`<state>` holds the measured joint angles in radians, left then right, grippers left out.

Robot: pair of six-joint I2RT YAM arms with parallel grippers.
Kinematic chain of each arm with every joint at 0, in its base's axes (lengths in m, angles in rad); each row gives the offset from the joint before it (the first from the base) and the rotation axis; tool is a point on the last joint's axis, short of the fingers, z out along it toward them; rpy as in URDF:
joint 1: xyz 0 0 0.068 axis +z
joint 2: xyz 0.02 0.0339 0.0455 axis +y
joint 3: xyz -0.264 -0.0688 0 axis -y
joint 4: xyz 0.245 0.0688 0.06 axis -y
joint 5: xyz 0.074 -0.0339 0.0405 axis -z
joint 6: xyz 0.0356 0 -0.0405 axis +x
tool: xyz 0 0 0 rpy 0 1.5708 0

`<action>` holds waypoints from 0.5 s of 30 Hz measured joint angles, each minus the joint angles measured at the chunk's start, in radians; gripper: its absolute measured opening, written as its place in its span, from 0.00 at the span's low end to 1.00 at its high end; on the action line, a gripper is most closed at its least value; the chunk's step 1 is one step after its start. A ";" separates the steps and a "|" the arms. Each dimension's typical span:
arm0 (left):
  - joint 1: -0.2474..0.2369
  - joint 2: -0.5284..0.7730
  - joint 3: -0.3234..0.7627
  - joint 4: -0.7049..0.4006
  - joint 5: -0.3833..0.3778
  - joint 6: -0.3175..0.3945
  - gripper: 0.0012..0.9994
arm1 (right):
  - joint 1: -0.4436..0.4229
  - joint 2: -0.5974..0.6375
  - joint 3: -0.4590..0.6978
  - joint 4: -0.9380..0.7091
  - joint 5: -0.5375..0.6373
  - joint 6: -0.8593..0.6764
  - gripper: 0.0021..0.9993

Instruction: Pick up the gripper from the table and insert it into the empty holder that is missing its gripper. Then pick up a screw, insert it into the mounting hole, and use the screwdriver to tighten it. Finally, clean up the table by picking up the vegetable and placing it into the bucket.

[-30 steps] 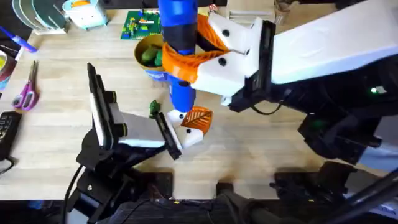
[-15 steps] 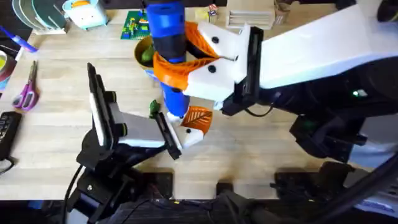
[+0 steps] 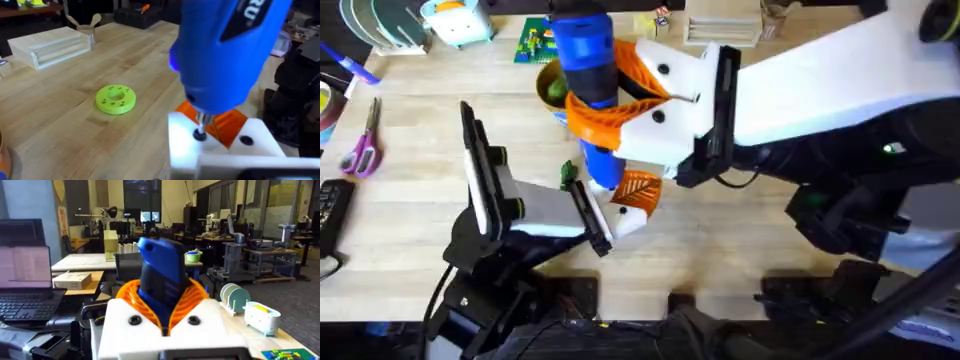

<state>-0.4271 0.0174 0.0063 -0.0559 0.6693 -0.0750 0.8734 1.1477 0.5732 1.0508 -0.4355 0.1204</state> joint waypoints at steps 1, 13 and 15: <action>0.000 0.000 0.000 0.000 0.000 0.000 0.01 | 0.000 0.000 0.000 0.000 0.000 -0.002 0.02; 0.000 0.000 0.000 0.000 0.000 0.000 0.01 | 0.000 0.000 0.000 -0.037 0.000 -0.002 0.02; 0.000 0.000 0.000 0.000 0.000 -0.001 0.01 | 0.000 0.000 0.000 -0.037 0.001 -0.003 0.02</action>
<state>-0.4271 0.0177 0.0063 -0.0563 0.6693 -0.0756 0.8730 1.1477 0.5732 1.0137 -0.4347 0.1177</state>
